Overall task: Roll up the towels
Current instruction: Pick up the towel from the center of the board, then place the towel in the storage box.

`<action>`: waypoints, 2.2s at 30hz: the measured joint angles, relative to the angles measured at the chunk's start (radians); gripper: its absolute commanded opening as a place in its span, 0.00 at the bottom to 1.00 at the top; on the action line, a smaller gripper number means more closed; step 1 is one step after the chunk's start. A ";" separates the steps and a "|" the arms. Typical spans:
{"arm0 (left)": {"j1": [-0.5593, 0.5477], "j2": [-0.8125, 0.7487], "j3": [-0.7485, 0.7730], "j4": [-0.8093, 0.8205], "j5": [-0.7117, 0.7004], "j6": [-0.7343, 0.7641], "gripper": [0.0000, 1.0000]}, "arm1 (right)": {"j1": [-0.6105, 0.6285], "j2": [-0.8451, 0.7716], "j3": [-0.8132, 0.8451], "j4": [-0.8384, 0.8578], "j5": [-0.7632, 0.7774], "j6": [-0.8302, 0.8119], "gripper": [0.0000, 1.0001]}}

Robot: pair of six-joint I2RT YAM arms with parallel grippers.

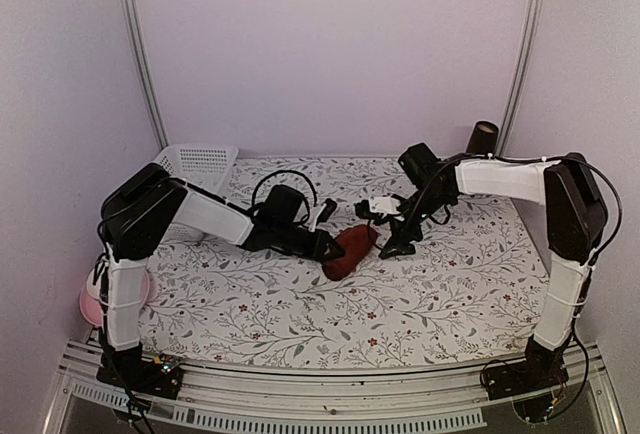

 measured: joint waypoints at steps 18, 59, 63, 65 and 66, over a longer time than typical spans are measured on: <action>0.303 -0.365 -0.087 -0.087 -0.062 0.059 0.00 | -0.100 -0.121 0.209 -0.196 -0.002 0.304 0.99; 1.003 -0.280 0.155 -0.708 0.061 0.423 0.00 | 0.029 -0.190 0.028 -0.158 -0.126 0.365 0.99; 1.019 -0.240 0.155 -0.731 0.037 0.443 0.00 | 0.029 -0.190 0.024 -0.158 -0.136 0.357 0.99; 1.024 -0.215 0.155 -0.734 0.026 0.450 0.00 | 0.029 -0.190 0.024 -0.158 -0.140 0.354 0.99; 1.026 -0.205 0.155 -0.734 0.018 0.452 0.00 | 0.029 -0.190 0.024 -0.158 -0.141 0.354 0.99</action>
